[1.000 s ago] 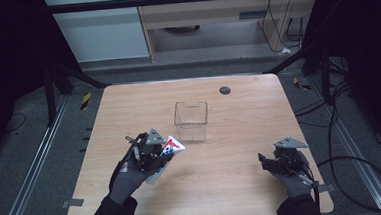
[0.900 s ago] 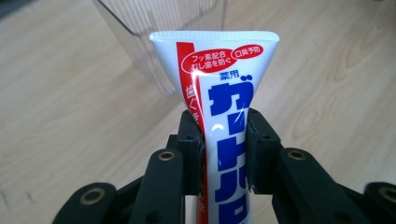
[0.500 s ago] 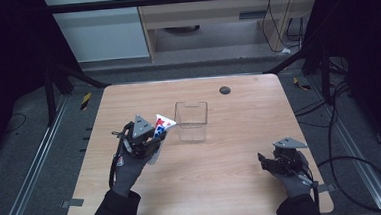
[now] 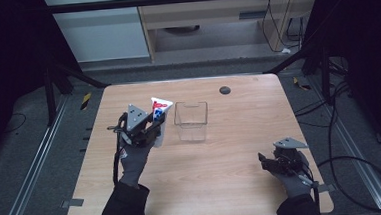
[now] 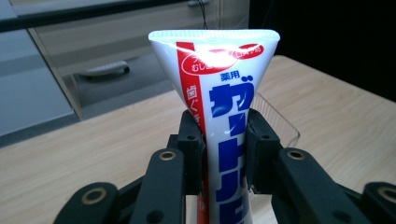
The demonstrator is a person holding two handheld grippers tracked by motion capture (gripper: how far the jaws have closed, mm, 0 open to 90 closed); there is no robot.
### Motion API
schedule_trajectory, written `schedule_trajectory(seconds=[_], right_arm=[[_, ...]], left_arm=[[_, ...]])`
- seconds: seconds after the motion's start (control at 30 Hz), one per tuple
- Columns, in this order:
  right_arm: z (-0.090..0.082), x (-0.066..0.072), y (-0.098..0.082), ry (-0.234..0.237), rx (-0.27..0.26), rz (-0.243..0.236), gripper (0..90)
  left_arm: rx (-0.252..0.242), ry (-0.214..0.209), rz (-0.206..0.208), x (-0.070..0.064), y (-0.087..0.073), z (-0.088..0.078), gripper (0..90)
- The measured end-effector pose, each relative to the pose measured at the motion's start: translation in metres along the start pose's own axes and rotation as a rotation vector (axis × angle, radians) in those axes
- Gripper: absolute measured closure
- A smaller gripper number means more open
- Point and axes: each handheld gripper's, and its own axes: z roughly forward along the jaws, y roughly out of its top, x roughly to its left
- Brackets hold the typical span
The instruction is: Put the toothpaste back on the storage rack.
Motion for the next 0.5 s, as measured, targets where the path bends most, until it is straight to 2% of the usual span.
schedule_trajectory(seconds=[0.5], right_arm=[[0.001, 0.000, 0.000, -0.001, -0.002, 0.002, 28.8]], left_arm=[[-0.091, 0.007, -0.067, 0.002, 0.012, 0.027, 71.2]])
